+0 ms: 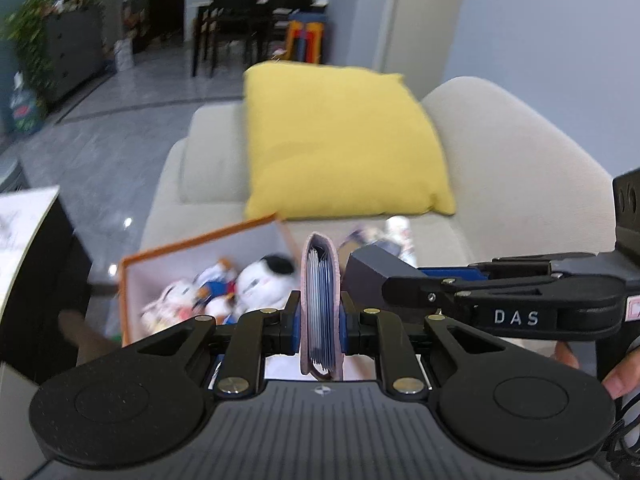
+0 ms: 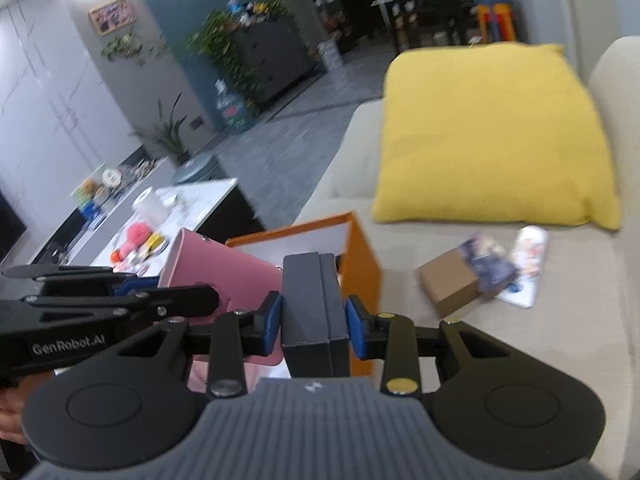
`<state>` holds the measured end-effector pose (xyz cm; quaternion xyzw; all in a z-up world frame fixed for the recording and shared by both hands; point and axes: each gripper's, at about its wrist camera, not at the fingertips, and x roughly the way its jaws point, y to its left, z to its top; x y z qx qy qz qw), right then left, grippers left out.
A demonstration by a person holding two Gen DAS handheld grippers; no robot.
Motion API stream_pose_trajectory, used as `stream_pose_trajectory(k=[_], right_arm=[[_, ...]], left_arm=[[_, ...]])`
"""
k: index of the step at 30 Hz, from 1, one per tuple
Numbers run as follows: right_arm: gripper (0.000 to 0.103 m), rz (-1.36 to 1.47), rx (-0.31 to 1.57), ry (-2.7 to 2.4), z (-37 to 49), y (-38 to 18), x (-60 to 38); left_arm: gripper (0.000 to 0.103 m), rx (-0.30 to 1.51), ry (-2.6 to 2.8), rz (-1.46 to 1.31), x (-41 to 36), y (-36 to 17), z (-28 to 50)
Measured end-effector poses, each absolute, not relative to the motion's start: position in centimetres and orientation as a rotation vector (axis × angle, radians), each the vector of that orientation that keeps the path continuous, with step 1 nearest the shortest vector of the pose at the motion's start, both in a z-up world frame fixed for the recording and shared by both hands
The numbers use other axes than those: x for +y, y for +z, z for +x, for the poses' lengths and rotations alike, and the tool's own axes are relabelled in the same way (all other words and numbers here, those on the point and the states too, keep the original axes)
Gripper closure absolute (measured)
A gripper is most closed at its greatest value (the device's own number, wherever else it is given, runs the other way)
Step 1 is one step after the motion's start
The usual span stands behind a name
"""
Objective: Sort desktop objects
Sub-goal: 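Carry the wallet and grey box into the orange box and open both tools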
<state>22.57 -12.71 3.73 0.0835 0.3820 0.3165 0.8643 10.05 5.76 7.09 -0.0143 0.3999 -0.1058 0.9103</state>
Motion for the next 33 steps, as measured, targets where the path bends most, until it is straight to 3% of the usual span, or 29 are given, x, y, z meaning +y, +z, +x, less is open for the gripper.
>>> stream_pose_trajectory(k=[12, 33], right_arm=[[0.066, 0.1, 1.014, 0.714, 25.0, -1.2, -3.5], [0.067, 0.177, 1.045, 0.587, 24.9, -8.3, 0.4]], left_arm=[[0.084, 0.972, -0.112, -0.082, 12.8, 1.7, 11.2], [0.082, 1.093, -0.02, -0.066, 14.1, -5.8, 12.4]])
